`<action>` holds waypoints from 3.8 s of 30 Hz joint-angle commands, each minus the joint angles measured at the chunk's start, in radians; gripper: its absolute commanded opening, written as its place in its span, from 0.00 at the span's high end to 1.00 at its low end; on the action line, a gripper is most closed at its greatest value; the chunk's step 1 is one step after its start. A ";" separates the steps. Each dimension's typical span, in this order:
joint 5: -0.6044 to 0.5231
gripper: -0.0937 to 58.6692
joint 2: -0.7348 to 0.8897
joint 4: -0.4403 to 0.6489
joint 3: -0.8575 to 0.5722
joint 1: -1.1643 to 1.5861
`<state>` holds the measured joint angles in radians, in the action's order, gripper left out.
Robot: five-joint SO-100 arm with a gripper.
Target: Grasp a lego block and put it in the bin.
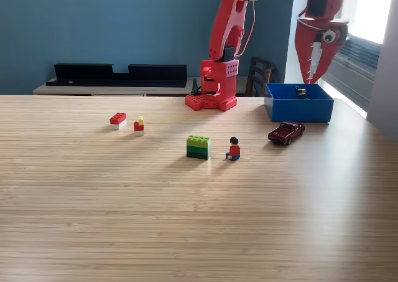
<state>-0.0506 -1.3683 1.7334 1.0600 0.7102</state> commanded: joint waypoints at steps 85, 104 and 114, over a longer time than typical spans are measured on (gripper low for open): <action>-0.163 0.64 -0.017 -0.391 0.426 -0.769; -0.084 0.74 -0.003 -0.531 0.508 -0.844; -0.046 0.77 -0.003 -0.581 0.541 -0.851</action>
<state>-0.1012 -1.3530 1.1612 1.6091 -0.1381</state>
